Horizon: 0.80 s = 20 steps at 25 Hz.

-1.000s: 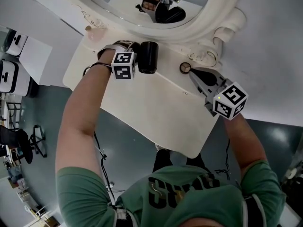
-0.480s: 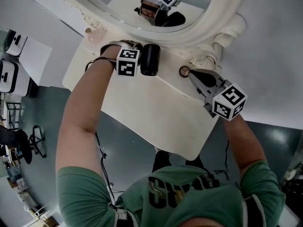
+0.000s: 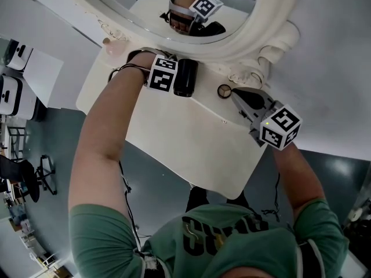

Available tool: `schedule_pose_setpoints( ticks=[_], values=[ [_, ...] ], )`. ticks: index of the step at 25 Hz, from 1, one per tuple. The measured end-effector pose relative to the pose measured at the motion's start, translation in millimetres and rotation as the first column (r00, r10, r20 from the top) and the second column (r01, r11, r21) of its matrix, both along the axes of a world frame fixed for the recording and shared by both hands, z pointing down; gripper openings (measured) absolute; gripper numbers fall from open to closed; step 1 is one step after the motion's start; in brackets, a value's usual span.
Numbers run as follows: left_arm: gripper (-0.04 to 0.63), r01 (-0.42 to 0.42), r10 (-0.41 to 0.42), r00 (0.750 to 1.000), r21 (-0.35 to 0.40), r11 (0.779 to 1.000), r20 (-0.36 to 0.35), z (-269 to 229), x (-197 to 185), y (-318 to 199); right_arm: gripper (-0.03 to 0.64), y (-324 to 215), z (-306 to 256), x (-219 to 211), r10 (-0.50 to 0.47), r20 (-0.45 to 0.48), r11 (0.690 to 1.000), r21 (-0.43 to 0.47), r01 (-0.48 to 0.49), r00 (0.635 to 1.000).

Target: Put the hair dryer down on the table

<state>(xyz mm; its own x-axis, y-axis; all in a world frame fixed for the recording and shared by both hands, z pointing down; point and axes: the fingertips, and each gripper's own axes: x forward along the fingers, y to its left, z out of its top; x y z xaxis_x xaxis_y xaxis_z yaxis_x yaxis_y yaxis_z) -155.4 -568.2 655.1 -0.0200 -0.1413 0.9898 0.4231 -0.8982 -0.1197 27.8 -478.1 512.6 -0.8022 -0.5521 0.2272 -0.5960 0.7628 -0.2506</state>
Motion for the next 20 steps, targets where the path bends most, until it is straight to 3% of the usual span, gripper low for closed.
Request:
schedule_pose_setpoints(
  ticks=[9, 20],
  values=[
    [0.272, 0.046, -0.044, 0.997, -0.042, 0.998, 0.059, 2.0, -1.0, -2.9, -0.005, -3.8, -2.9, 2.9, 0.0, 0.004, 1.0, -0.006, 0.0, 1.0],
    [0.307, 0.071, -0.068, 0.997, 0.072, 0.995, -0.035, -6.9, 0.6, -12.1, -0.006, -1.1, -8.7, 2.2, -0.003, -0.003, 1.0, -0.001, 0.003, 1.0]
  ],
)
